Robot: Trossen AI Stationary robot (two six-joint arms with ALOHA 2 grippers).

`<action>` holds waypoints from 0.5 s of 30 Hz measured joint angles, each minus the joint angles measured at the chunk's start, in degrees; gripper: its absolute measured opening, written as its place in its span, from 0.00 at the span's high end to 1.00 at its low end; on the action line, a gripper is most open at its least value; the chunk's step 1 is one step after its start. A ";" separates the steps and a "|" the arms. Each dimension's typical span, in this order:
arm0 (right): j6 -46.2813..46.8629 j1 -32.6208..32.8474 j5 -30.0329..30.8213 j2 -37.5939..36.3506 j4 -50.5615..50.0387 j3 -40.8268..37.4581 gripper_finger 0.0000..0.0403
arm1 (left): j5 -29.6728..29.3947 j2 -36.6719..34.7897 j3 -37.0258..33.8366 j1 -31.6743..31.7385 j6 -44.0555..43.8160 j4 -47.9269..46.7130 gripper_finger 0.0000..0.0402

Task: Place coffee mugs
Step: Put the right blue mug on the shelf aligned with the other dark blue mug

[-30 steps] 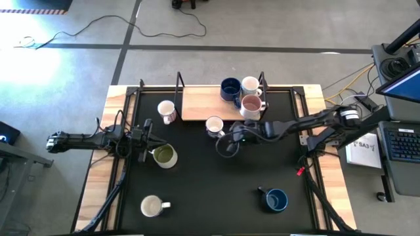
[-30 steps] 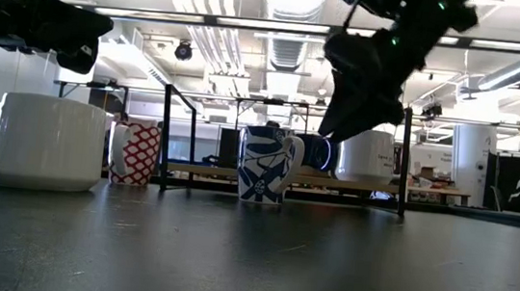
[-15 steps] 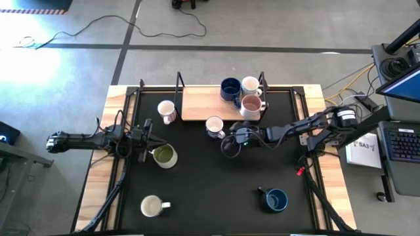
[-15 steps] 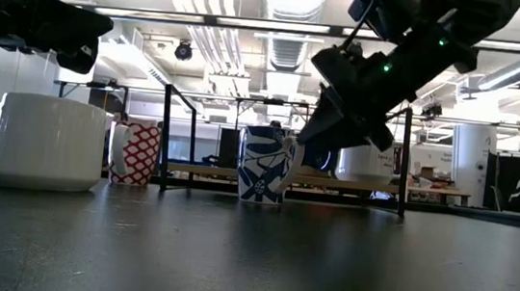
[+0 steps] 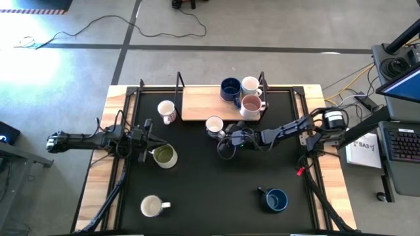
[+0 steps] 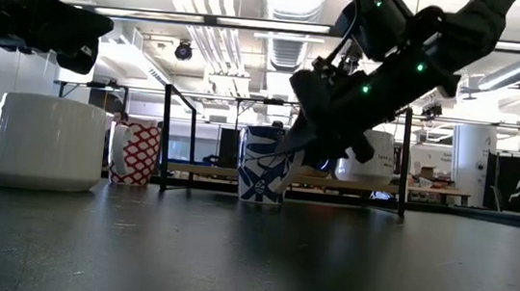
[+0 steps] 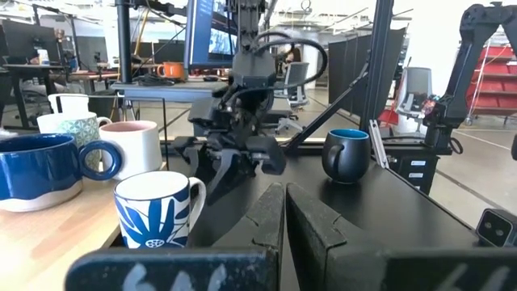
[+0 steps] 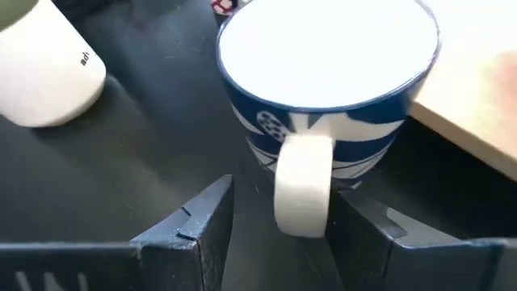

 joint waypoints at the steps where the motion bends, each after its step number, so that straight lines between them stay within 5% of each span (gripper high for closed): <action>1: 0.03 0.00 0.01 0.59 0.62 0.00 0.59 | -0.02 0.00 0.00 0.01 0.00 0.02 1.00; 15: -0.45 -0.02 0.01 0.68 1.75 0.00 0.89 | -0.02 0.07 0.00 0.01 -0.02 0.00 1.00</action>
